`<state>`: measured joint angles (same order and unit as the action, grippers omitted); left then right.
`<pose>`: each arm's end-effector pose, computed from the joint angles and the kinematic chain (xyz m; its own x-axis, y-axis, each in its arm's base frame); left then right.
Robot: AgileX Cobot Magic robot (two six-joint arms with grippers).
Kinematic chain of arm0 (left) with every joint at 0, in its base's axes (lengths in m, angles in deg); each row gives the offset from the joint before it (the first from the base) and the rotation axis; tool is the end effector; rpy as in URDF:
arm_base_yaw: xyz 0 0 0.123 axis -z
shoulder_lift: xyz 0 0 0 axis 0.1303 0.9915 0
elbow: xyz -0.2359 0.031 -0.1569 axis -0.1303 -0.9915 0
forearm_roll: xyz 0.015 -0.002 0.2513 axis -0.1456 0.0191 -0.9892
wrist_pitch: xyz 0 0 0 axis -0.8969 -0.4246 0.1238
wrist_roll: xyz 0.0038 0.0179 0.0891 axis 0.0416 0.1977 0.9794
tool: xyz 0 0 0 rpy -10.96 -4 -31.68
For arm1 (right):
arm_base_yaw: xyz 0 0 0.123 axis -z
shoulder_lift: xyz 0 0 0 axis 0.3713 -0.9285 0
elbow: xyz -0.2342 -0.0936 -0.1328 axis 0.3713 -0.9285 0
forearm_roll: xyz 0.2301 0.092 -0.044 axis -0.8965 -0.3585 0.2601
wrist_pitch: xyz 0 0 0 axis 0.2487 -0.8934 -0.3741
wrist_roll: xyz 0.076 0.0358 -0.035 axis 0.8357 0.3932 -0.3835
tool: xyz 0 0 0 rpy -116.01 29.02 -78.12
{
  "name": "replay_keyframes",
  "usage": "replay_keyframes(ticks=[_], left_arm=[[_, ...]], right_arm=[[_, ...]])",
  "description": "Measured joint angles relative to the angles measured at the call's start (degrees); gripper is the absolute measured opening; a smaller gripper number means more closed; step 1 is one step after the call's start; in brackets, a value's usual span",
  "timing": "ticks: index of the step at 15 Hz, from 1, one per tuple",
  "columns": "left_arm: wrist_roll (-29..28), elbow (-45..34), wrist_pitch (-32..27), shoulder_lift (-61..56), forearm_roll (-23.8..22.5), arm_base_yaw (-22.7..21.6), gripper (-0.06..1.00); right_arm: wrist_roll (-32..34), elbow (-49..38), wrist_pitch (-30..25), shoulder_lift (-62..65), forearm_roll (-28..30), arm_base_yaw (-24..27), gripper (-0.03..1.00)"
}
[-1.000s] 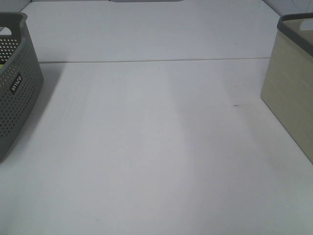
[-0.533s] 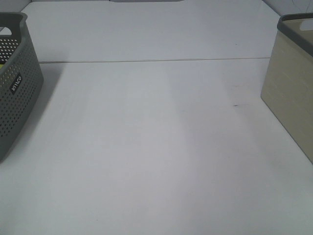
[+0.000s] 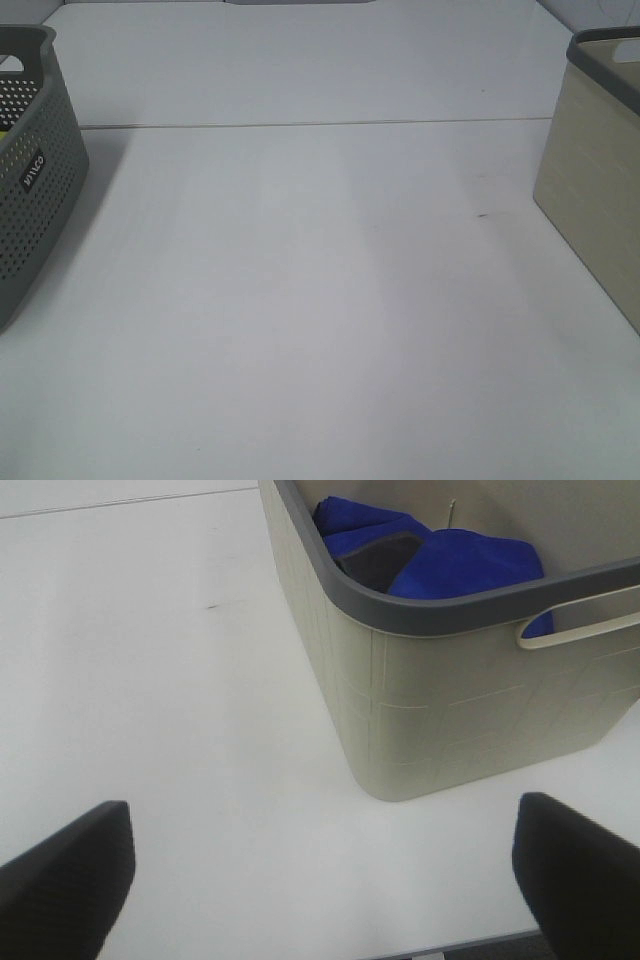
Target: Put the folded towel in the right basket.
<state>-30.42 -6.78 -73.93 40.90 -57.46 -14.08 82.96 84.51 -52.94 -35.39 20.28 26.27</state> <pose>-0.0050 -0.0006 0.2779 -0.4421 -0.0229 -0.8967 -0.1025 0.9944 0.0251 -0.0058 0.0040 0.2780 -0.4510 0.0697 -0.8898 0.0594 0.9971 0.0480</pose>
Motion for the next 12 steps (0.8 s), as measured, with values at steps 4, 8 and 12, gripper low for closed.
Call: replay_keyframes(ticks=[4, 8, 12], left_arm=[[0.0, 0.0, 0.0, 0.0, 0.0, 0.0, 0.99], [0.0, 0.0, 0.0, 0.0, 0.0, 0.0, 0.99], [0.0, 0.0, 0.0, 0.0, 0.0, 0.0, 0.99]], right_arm=[[-1.1, 0.0, 0.0, 0.0, 0.1, 0.0, 0.98], [-1.1, 0.0, 0.2, 0.0, 0.1, -2.7, 0.98], [-1.1, 0.0, 0.2, 0.0, 0.1, -2.9, 0.98]])
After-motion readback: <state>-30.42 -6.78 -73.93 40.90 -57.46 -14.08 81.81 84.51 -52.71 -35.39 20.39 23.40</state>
